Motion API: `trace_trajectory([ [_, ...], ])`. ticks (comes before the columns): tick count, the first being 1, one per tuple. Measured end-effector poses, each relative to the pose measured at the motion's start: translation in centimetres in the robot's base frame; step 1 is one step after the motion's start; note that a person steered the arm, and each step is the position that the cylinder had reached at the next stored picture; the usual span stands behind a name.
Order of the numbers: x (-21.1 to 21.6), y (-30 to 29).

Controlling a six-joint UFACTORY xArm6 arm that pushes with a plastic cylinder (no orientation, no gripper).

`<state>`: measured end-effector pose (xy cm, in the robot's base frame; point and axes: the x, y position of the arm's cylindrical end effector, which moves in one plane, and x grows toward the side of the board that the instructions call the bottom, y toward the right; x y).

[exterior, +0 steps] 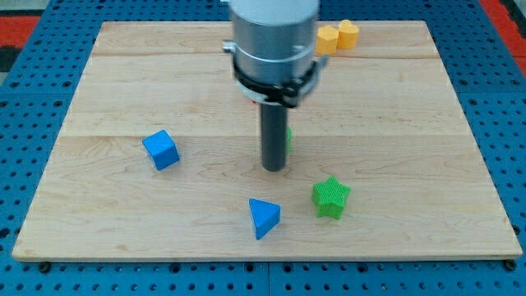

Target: Place the green star and blue triangle in a horizontal line

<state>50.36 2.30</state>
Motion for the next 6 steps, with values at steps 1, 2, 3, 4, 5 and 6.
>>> trace_trajectory([
  [1,2.9,1.7],
  [2,5.1,2.2],
  [3,6.3,5.1],
  [4,8.4,5.5],
  [5,7.8,-2.8],
  [6,7.7,-10.1],
])
